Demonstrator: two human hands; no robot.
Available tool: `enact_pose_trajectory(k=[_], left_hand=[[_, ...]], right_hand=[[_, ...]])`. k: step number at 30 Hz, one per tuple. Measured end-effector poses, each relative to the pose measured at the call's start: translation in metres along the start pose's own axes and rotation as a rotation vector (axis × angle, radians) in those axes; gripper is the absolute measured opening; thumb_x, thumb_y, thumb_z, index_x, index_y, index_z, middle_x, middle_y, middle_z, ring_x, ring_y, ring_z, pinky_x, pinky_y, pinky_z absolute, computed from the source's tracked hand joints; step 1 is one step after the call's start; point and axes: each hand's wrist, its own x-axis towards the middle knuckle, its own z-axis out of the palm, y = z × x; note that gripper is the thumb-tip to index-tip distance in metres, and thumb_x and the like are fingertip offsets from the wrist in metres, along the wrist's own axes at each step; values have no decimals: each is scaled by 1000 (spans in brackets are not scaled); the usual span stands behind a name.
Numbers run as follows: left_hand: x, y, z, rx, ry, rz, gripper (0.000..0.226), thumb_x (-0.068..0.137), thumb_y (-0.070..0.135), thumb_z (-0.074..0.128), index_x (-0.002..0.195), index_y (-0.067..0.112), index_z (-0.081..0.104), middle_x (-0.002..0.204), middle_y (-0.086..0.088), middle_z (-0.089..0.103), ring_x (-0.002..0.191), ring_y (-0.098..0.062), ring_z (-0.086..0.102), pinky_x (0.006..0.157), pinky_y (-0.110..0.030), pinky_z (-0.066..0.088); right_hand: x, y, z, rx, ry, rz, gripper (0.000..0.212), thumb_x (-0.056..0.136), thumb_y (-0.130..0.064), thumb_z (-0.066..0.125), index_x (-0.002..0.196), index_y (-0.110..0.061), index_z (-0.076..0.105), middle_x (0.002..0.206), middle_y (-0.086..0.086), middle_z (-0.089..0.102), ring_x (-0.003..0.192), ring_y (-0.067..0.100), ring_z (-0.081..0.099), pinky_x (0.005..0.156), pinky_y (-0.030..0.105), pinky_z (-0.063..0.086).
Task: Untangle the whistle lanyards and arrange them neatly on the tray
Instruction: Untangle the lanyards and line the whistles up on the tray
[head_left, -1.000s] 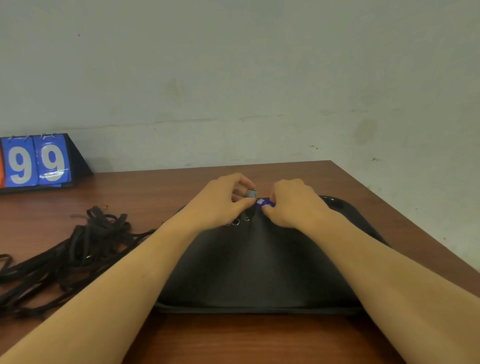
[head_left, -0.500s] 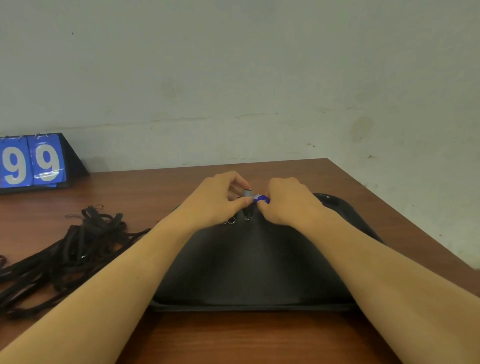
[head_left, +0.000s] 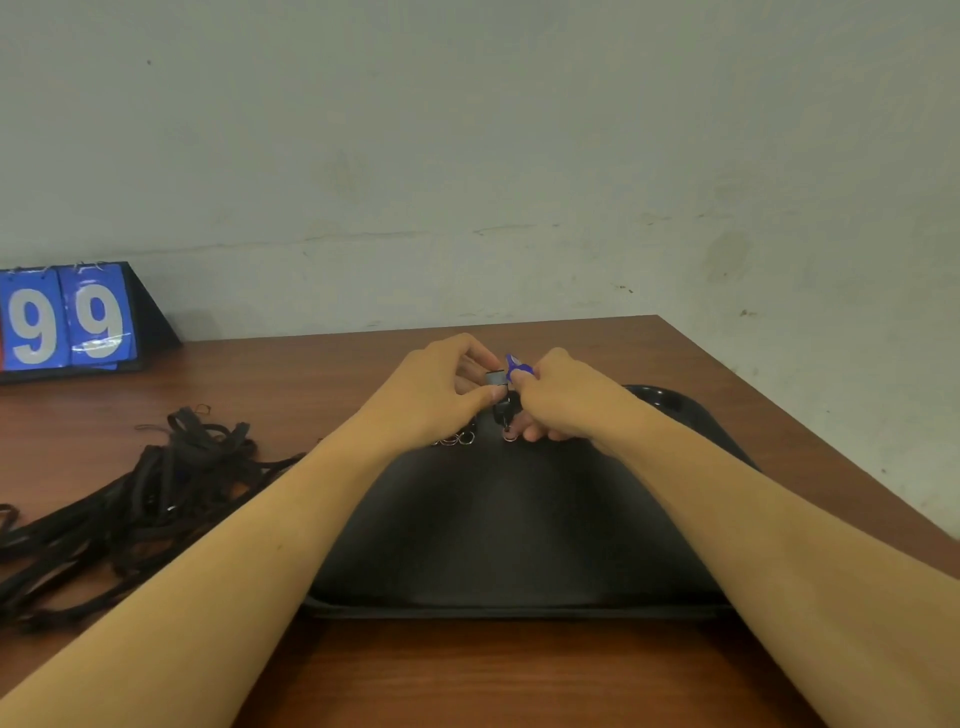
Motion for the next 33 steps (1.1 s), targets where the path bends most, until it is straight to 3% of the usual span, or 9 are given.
enact_pose_trajectory(k=[4,8,13,16,21,25,29,33], left_hand=[[2,-4,4,52,19,28,25,88,33,75,110,29,64,99,11,72,86,1,68,80,-19,54],[1,-5,4,86,12,25,25,90,34,74,112,27,66,100,11,71,89,1,66,77,-13,49],[0,0,5,278,3,17,28,94,41,66,119,29,65,116,9,64,115,-16,51,98,-39,48],[-1,6,4,402,-40,-17,35,98,45,59,129,29,59,134,5,56,127,-22,41,106,-43,38],[-3,6,1,453,-108,12,43,98,48,56,138,34,52,146,6,46,137,-24,32,108,-48,30],[-3,2,1,497,-157,13,51,93,54,60,140,36,52,144,7,46,134,-24,31,104,-47,29],[-2,1,3,492,-149,-1,49,97,46,59,144,34,49,146,5,45,134,-25,32,106,-49,30],[-3,1,5,496,-154,1,51,99,43,55,148,34,44,149,8,45,135,-25,32,107,-51,30]], right_hand=[[2,3,0,-55,17,-18,42,105,-36,43,134,-7,43,75,0,77,55,8,66,53,23,53],[3,7,-1,-130,32,-38,38,104,-35,45,128,-6,46,76,0,76,56,8,67,51,22,49],[8,13,1,-367,134,-64,33,98,-40,53,114,-11,49,92,6,64,78,19,65,64,33,54],[7,15,0,-467,144,-87,29,95,-41,56,104,-13,58,85,6,64,76,22,66,73,40,59],[0,12,-1,-556,143,-91,26,95,-39,57,84,-16,60,78,4,64,72,22,66,73,39,60],[-4,10,-4,-542,159,-88,26,97,-39,56,94,-13,60,79,4,63,73,21,65,73,39,59],[-9,9,-3,-577,159,-91,36,96,-45,56,113,-14,48,97,6,60,86,24,63,79,44,58],[-11,9,-2,-609,138,-98,42,95,-46,56,120,-15,43,104,7,59,92,27,63,82,46,57]])
